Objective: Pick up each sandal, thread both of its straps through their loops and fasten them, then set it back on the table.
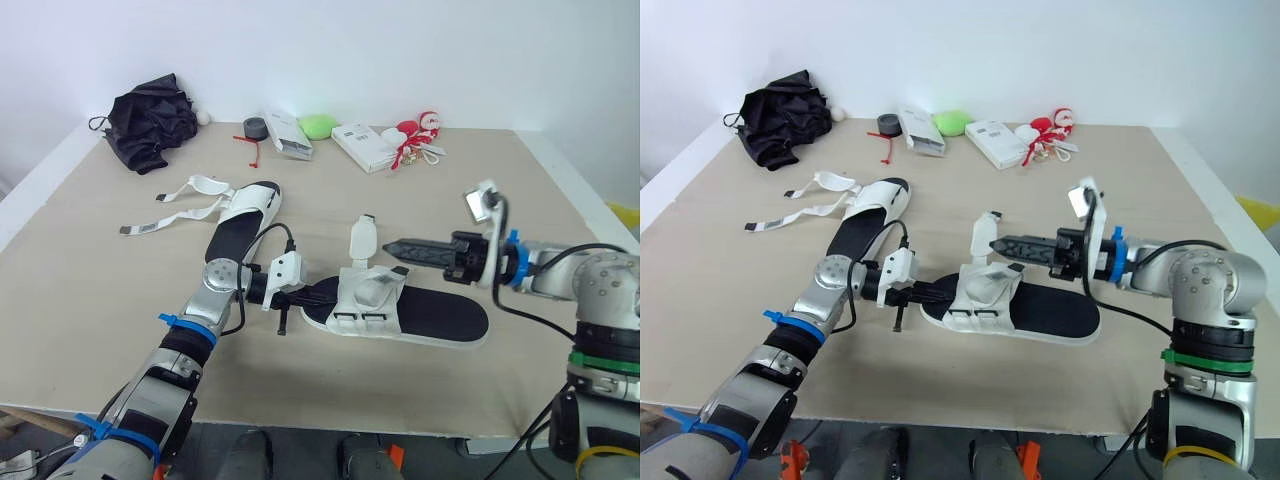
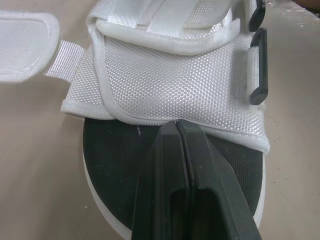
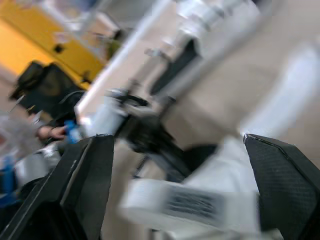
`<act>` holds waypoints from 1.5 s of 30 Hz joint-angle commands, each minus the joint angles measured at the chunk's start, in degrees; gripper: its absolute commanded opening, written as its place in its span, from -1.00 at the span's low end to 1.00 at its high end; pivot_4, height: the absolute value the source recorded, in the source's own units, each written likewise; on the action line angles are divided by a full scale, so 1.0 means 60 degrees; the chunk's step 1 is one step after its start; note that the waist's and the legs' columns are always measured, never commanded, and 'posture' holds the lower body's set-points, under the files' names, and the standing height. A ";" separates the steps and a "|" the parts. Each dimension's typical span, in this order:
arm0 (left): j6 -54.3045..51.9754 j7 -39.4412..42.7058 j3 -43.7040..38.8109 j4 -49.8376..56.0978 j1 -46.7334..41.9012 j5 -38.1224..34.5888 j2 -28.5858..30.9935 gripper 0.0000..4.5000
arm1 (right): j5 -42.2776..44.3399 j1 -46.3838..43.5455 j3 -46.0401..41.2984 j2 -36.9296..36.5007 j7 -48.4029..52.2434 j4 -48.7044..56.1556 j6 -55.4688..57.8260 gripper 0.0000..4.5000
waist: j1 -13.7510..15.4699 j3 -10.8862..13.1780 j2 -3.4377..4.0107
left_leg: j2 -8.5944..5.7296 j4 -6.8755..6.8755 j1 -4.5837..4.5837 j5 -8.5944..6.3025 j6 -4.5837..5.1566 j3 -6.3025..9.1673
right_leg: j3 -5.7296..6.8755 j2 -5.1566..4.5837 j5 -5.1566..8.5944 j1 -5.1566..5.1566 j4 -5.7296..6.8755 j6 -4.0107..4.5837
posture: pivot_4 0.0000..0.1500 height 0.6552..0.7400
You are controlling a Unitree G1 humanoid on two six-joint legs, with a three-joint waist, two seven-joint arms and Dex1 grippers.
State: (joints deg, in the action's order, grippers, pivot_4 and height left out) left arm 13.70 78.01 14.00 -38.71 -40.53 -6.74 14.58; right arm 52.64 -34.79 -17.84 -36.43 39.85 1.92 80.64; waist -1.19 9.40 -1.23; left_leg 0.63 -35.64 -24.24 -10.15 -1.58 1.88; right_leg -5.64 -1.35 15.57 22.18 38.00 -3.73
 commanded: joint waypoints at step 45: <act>-0.0271 0.0063 0.0817 -0.0642 0.0514 0.0823 0.0054 -1.00 | 0.1508 0.0783 -0.1016 -0.0055 0.0145 0.1492 -0.0696 -0.98 | -0.0009 -0.0004 0.0002 | 0.0000 -0.0010 0.0001 0.0006 0.0018 -0.0001 | 0.0005 0.0020 -0.0007 0.0000 -0.0003 0.0005 | 1.00 0.95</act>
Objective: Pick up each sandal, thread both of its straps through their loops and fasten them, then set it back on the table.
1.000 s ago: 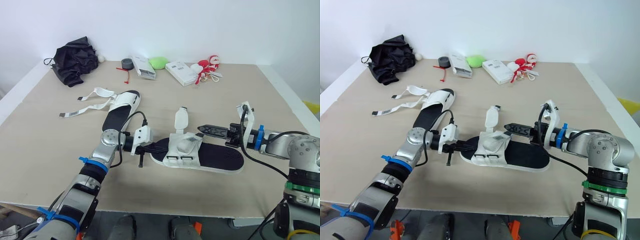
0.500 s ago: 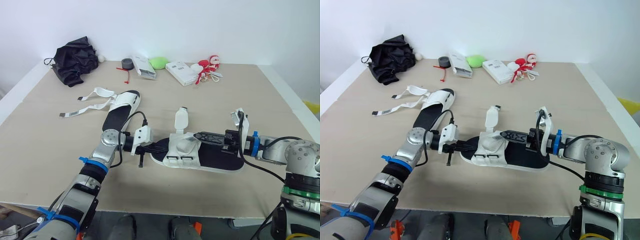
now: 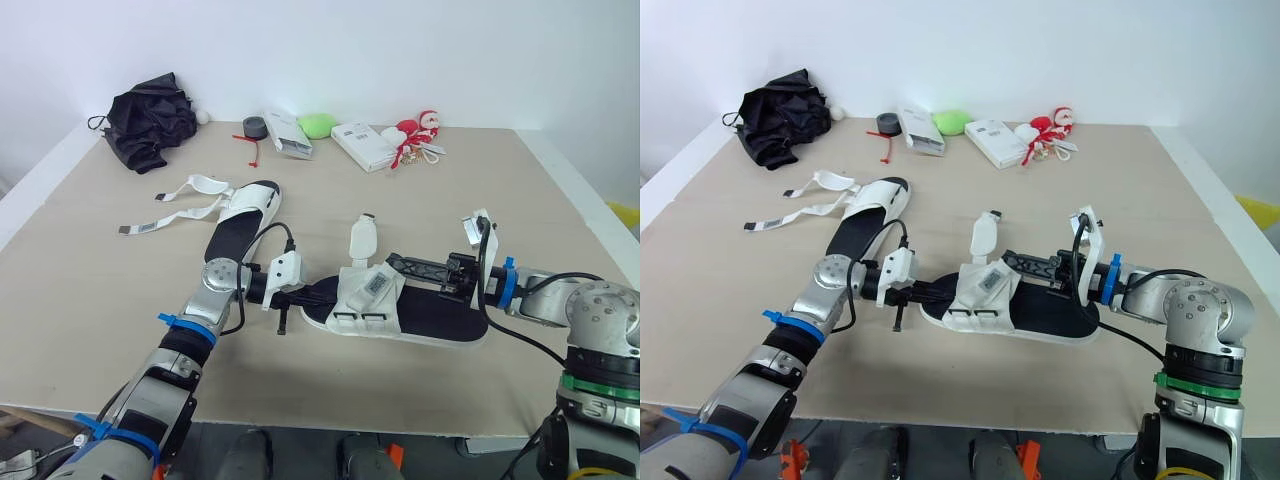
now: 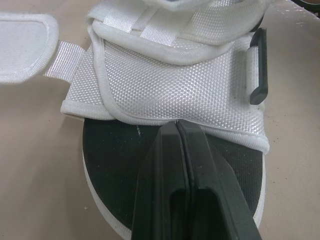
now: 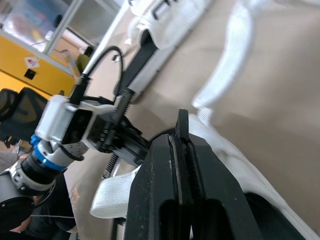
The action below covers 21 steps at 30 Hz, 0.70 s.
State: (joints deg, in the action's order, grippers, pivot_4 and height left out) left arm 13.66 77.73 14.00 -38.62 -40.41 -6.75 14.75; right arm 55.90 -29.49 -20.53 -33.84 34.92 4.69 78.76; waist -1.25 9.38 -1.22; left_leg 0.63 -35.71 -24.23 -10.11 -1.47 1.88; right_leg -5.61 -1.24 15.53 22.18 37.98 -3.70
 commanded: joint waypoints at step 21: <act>-0.0109 0.0134 0.0896 -0.0996 0.0339 0.0845 -0.0119 -1.00 | 0.0223 0.4736 0.1056 -0.4531 0.5915 0.7203 -0.3026 0.01 | 0.0021 -0.0058 -0.0021 | 0.0006 0.0003 -0.0052 -0.0037 0.0030 0.0044 | 0.0092 -0.0027 0.0007 -0.0044 -0.0146 -0.0013 | 1.00 0.95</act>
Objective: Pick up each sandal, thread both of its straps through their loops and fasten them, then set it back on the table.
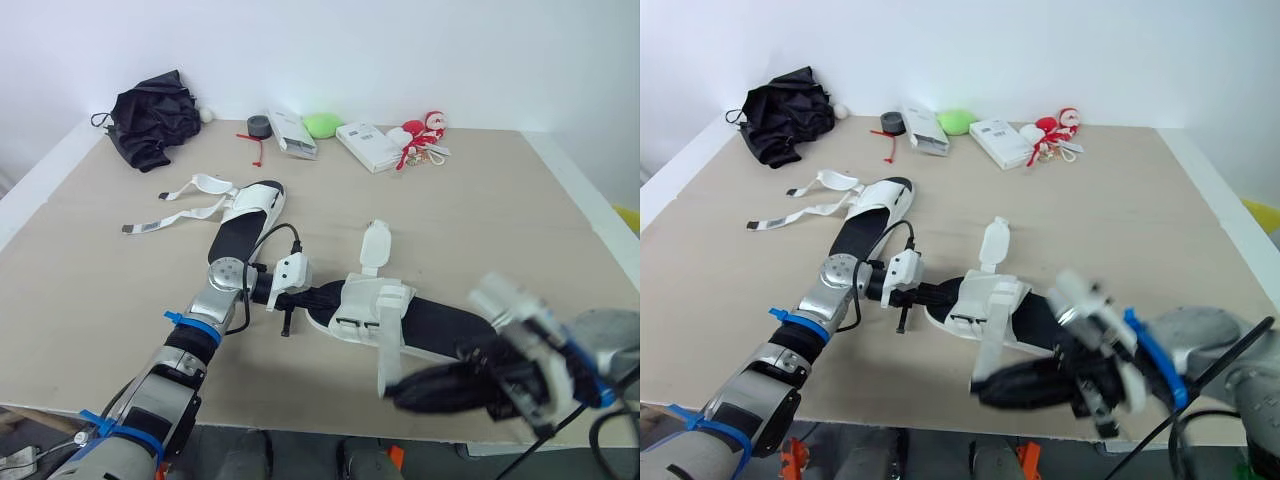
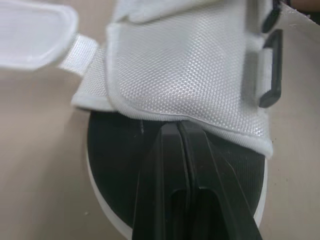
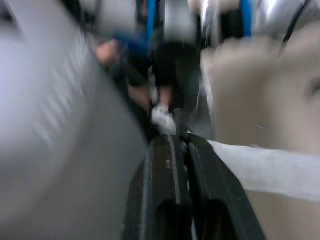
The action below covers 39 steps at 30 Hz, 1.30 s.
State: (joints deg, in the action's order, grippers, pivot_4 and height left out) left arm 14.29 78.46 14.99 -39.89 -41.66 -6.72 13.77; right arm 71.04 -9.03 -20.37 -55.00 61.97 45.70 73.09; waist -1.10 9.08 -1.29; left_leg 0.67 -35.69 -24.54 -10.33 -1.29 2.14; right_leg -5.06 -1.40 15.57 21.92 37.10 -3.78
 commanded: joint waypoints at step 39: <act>-0.1169 -0.0243 0.0997 0.1386 0.1582 0.0682 0.0429 -1.00 | -0.3261 0.2424 0.2319 -0.0003 -0.0579 -0.2942 -0.1620 0.34 | -0.0003 -0.0072 -0.0031 | 0.0003 -0.0003 0.0048 -0.0082 -0.0019 0.0106 | 0.0110 0.0004 0.0097 -0.0109 -0.0004 0.0029 | 1.00 0.95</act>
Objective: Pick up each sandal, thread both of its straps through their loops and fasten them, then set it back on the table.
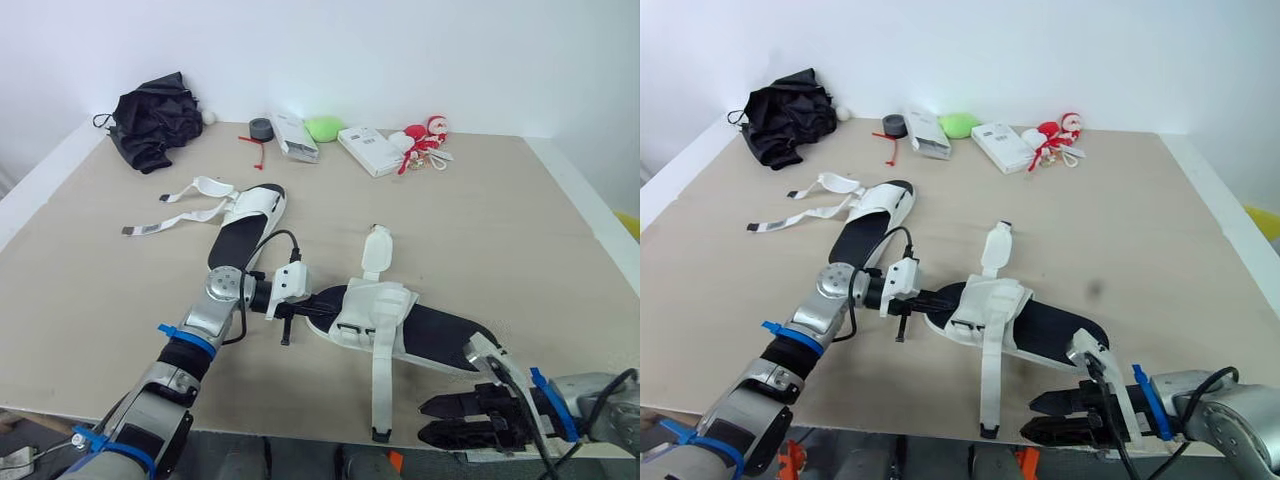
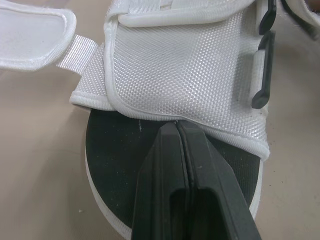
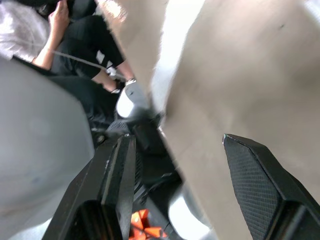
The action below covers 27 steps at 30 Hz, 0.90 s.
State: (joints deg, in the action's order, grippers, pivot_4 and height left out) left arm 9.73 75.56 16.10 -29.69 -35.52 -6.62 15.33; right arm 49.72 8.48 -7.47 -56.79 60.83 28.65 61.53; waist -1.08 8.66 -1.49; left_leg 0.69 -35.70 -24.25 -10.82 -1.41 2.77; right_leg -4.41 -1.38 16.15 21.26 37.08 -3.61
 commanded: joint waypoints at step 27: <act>-0.0976 0.0155 0.0843 0.0514 0.0832 0.0565 0.0511 -1.00 | 0.1330 -0.2012 0.0926 0.1673 -0.2381 0.0063 0.1674 -0.99 | -0.0014 -0.0010 0.0017 | 0.0010 -0.0010 0.0007 -0.0006 0.0010 0.0011 | 0.0005 0.0015 0.0004 -0.0001 0.0027 0.0019 | 1.00 0.95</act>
State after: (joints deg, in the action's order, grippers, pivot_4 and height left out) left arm 5.79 75.11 16.59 -23.34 -33.09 -6.71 17.63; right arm 57.83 -2.95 -1.85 -46.82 46.66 28.94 72.36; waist -1.17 8.60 -1.38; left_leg 0.75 -35.78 -24.21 -10.86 -1.35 2.83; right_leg -4.38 -1.29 16.17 21.25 37.24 -3.49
